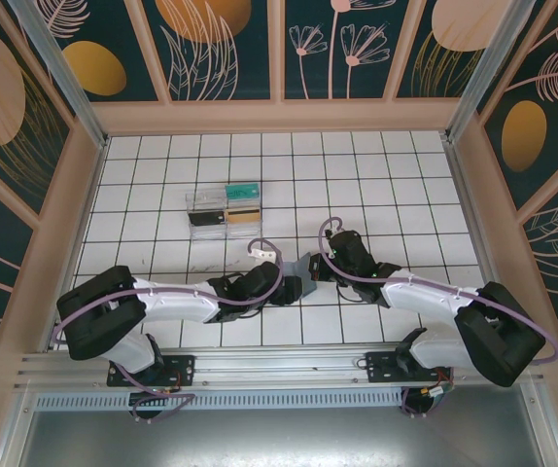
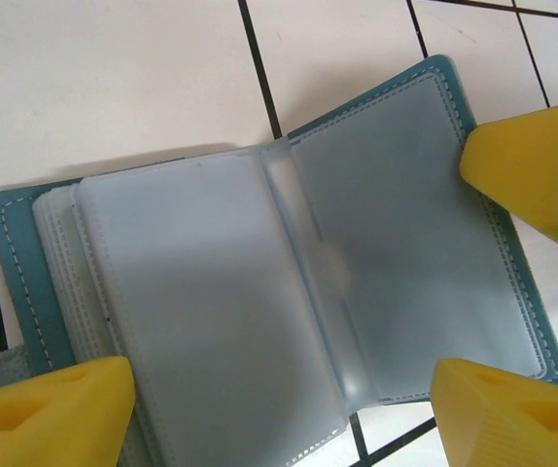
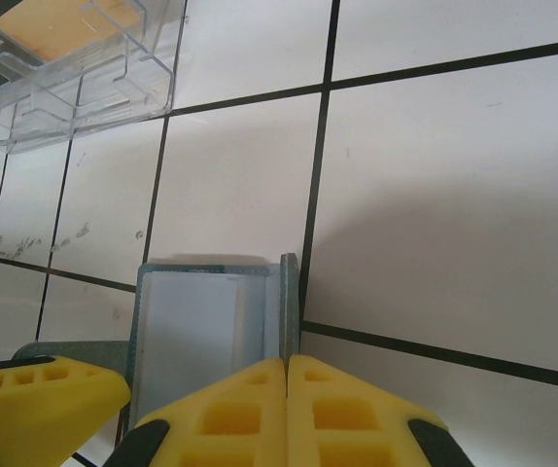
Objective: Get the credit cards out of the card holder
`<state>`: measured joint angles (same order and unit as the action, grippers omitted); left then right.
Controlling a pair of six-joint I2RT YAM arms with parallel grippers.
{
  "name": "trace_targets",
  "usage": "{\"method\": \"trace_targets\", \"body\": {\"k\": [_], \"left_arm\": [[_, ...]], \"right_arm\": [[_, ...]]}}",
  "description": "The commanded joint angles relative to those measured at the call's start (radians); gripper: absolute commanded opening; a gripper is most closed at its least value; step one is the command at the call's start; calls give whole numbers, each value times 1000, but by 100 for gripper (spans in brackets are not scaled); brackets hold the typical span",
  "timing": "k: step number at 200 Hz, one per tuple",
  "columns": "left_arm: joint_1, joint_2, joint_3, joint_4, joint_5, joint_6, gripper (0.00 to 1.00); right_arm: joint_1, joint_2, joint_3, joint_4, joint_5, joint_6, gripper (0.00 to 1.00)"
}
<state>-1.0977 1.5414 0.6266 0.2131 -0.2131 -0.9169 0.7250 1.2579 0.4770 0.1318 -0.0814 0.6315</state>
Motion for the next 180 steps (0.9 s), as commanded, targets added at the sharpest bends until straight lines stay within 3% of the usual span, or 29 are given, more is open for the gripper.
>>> {"method": "trace_targets", "body": {"k": [1, 76, 112, 140, 180], "left_arm": [[7, 21, 23, 9, 11, 10, 80], [7, 57, 22, 79, 72, 10, 79], [7, 49, 13, 134, 113, 19, 85], [7, 37, 11, 124, 98, 24, 98], [7, 31, 8, 117, 96, 25, 99]], "right_arm": [[-6, 9, -3, 12, -23, -1, 0], [-6, 14, -8, 19, -27, 3, 0], [-6, 14, -8, 22, -29, 4, 0], [-6, 15, -8, 23, -29, 5, 0], [-6, 10, -8, 12, -6, 9, 0]]}}
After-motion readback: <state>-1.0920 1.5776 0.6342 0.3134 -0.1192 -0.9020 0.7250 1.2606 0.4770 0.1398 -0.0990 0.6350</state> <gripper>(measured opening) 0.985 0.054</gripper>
